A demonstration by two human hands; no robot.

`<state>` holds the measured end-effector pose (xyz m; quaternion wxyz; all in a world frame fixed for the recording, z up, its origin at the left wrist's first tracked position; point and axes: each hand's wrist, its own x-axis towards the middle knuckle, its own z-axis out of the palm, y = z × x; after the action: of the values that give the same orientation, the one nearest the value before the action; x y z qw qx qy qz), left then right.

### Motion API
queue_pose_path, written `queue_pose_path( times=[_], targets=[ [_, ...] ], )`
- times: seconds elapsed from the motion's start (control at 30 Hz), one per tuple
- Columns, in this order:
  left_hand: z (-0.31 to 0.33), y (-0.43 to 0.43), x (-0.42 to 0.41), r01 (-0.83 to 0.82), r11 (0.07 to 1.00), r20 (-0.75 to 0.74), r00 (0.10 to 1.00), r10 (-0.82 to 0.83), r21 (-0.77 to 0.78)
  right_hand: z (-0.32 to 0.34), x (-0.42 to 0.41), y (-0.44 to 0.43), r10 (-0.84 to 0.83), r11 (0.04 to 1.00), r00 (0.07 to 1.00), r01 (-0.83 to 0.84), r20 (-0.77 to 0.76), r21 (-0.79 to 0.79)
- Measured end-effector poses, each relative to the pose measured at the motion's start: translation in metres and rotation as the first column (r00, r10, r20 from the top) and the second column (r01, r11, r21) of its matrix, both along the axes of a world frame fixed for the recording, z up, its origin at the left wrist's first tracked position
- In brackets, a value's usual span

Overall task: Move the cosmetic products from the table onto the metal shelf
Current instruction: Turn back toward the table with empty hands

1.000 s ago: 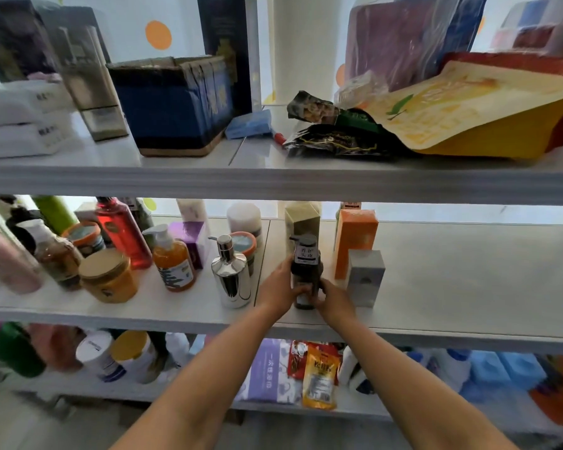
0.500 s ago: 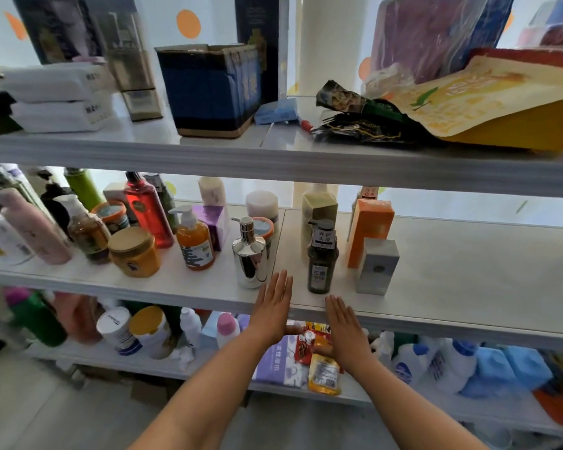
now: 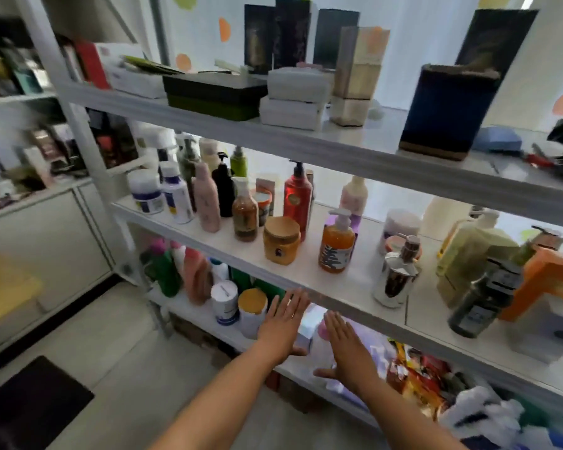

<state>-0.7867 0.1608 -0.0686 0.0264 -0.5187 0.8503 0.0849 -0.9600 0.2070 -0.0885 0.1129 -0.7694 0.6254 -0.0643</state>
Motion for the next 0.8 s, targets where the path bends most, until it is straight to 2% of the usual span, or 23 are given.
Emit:
queue_pose_path(
  times=[0.1,0.2,0.33,0.53,0.67,0.8],
  targets=[
    [-0.001,-0.008,0.083,-0.145,0.989,-0.006,0.989,0.145,-0.034,0.002,0.080,-0.029,0.074,0.997,0.996,-0.074,-0.043,0.013],
    [0.002,-0.004,0.165,-0.266,0.960,-0.009,0.964,0.266,-0.081,0.008,0.161,-0.054,0.178,0.984,0.984,-0.178,-0.005,0.000],
    [0.000,0.009,0.264,-0.464,0.880,-0.010,0.885,0.466,-0.104,0.016,0.260,-0.081,0.408,0.910,0.913,-0.409,-0.021,-0.063],
    [-0.003,0.028,0.385,-0.713,0.699,-0.008,0.700,0.714,-0.050,0.017,0.397,-0.121,0.646,0.761,0.762,-0.647,-0.034,-0.049],
    [-0.006,0.039,0.460,-0.819,0.569,0.043,0.568,0.822,-0.073,0.011,0.495,-0.142,0.731,0.680,0.680,-0.733,-0.061,-0.013],
    [0.004,0.033,0.536,-0.917,0.395,0.056,0.392,0.918,-0.060,0.014,0.590,-0.164,0.810,0.582,0.582,-0.813,-0.064,-0.023]
  ],
)
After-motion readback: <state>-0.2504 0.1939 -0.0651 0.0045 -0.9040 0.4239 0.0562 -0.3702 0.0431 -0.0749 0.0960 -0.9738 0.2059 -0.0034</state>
